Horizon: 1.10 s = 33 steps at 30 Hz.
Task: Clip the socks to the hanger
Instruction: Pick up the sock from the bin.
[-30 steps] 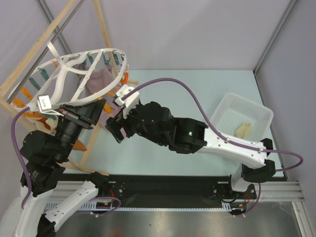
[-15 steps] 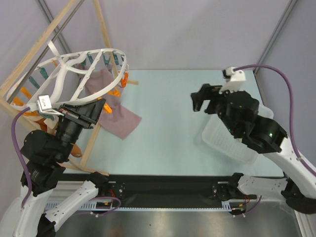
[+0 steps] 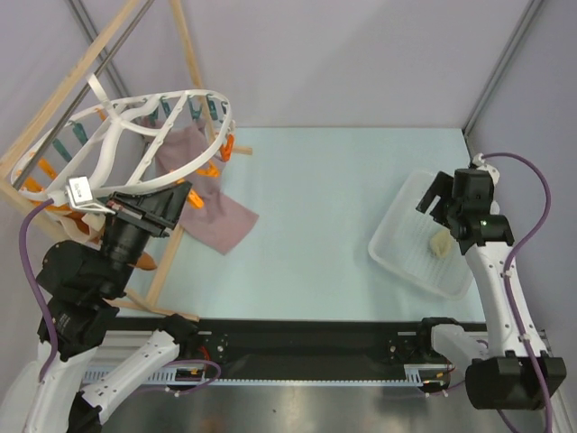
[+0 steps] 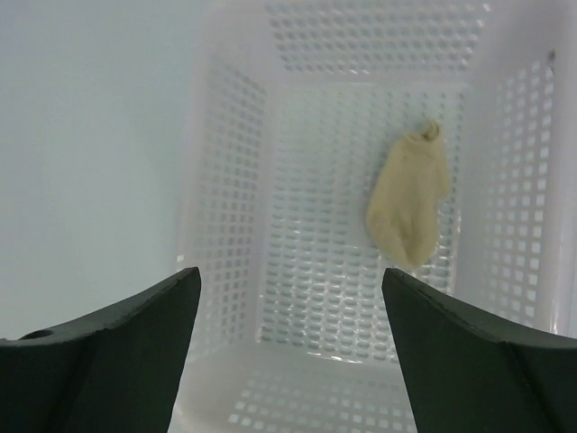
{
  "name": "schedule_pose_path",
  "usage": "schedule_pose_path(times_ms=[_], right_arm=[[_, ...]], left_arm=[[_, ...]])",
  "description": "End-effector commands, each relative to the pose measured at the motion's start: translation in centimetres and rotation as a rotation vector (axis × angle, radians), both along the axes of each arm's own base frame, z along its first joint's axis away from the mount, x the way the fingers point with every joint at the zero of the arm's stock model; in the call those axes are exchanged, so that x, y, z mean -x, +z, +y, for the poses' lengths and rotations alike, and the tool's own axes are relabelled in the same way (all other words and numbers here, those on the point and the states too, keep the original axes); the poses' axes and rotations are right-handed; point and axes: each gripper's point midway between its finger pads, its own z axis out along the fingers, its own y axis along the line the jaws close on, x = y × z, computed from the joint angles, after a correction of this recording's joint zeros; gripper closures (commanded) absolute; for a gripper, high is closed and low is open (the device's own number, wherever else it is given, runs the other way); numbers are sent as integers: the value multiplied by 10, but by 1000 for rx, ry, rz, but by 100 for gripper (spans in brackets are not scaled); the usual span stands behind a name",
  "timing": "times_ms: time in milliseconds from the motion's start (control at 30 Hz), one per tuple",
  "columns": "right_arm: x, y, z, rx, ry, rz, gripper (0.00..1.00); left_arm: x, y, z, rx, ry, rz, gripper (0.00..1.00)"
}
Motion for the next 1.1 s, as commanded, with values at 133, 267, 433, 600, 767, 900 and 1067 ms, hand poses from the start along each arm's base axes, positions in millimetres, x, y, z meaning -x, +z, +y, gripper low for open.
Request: schedule_pose_path(times_ms=[133, 267, 433, 600, 767, 900, 1067], right_arm=[[-14, -75, -45, -172, -168, 55, 9], [-34, -101, -59, -208, -212, 74, 15], [-56, -126, -69, -202, -270, 103, 17], [-62, -151, -91, -152, -368, 148, 16], [-62, -176, -97, -144, -400, 207, 17], [-61, -197, -90, -169, -398, 252, 21], [-60, -210, -78, -159, -381, 269, 42]], left_arm=[[9, 9, -2, 46, -38, -49, 100], [10, 6, -7, 60, -67, -56, 100], [12, 5, -14, 48, -99, -61, 100], [17, 8, -8, 41, -87, -81, 100], [18, 5, -4, 38, -71, -84, 100], [18, 3, -6, 33, -79, -76, 100], [20, 3, -3, 30, -70, -78, 100]])
